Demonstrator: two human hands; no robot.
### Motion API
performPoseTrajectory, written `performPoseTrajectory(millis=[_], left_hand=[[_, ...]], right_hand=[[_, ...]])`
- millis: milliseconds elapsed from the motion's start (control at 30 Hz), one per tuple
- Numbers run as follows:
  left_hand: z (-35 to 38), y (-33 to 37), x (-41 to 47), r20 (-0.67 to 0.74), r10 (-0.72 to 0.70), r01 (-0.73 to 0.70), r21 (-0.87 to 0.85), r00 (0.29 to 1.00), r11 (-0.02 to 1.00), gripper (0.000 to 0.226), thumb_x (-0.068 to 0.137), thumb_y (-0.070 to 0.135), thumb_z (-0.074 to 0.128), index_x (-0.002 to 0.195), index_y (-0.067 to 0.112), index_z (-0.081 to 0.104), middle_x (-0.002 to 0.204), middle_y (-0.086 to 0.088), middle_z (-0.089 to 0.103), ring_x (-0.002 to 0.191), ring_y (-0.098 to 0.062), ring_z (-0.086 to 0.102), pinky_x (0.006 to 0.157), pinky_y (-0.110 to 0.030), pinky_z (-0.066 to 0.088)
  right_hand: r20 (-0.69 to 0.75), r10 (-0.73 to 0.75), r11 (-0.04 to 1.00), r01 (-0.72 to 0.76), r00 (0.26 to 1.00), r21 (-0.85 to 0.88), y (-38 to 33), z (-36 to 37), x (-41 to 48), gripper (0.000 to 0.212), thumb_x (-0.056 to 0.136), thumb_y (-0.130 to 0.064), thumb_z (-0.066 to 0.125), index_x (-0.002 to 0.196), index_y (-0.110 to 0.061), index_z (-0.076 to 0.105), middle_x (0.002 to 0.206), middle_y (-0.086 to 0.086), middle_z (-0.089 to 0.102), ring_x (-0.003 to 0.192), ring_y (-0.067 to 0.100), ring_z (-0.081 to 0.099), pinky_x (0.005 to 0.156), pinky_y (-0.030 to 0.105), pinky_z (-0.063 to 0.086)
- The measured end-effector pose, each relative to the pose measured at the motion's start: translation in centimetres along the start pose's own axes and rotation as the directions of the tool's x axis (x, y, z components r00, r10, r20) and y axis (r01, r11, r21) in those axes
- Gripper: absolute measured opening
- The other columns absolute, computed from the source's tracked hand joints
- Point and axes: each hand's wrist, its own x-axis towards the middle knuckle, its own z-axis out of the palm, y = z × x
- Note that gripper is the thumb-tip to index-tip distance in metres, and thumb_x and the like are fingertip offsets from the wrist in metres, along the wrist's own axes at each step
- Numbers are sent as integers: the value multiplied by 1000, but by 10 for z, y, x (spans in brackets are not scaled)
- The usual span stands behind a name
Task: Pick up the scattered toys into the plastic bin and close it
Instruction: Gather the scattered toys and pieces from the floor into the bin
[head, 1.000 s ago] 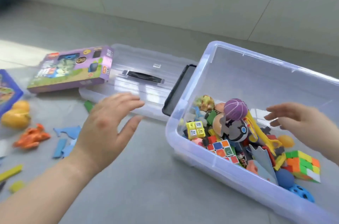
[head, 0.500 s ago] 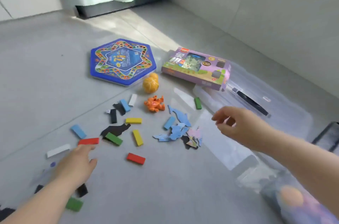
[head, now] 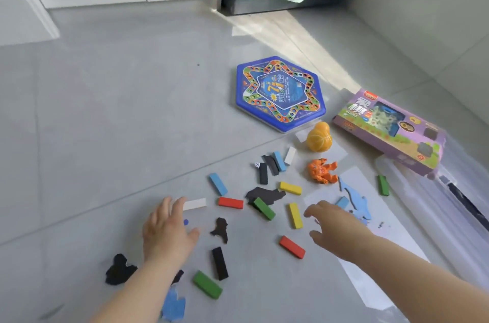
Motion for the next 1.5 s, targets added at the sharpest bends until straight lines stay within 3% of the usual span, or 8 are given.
performPoseTrajectory(millis=[133,367,500,600,900,1067,1300,1500], left_hand=[[-3,-24,6,62,-99,103,-55,993,993,84,78,48,62,143,23,17,153,-4,13,140,-23,15,113,-34,19],[-5,-66,-17,4,-107,101,-348,994,932,55,78,13,68,128,17,47,140,-1,37,130,-17,35,106,-25,26],[-13,-92,-36,28,-236,238,-135,971,962,64,78,26,67,135,24,36,141,3,33,131,-18,32,105,-28,29],[-10,-94,-42,88,-280,279,31,956,960,69,77,39,66,135,28,30,138,4,36,129,-19,31,103,-27,31],[-14,-92,-37,151,-288,277,90,946,957,43,66,47,69,67,29,30,87,8,34,96,-15,38,76,-24,29],[-5,-94,-58,139,-276,305,-275,951,912,45,75,28,70,56,21,30,60,7,42,58,-16,37,53,-26,27],[14,-78,-102,136,-286,298,-688,948,662,50,83,1,57,107,38,33,82,4,56,72,-12,55,62,-21,41],[35,-72,-108,154,-226,272,-448,962,852,43,83,2,50,121,22,51,72,11,37,69,-1,43,56,-8,33]], right_hand=[[-47,-54,999,54,997,2,-26,13,30,54,93,-28,48,142,-24,26,145,0,27,133,20,30,101,31,39],[-229,-127,989,141,965,46,-71,40,83,39,92,-15,45,131,-15,40,135,5,36,123,25,36,97,29,36],[-245,-22,974,76,969,215,-87,29,99,32,90,-2,46,121,-5,46,131,11,37,110,31,47,74,28,36],[-239,-84,980,124,967,156,-94,23,103,40,87,7,39,125,-4,43,132,13,35,116,31,42,86,30,38],[-276,-199,973,224,940,61,-116,41,88,35,87,8,34,117,-6,44,122,10,42,110,27,42,73,25,31],[-237,-234,971,241,943,0,-129,48,77,25,93,-21,40,116,-9,43,120,6,42,107,26,50,70,27,31],[-174,-220,973,228,960,32,-142,43,81,27,95,-14,36,119,-5,44,119,12,51,98,31,54,71,32,38],[-234,-183,964,221,955,148,-126,48,72,32,91,-8,41,123,-4,41,128,10,44,98,28,54,68,27,32]])
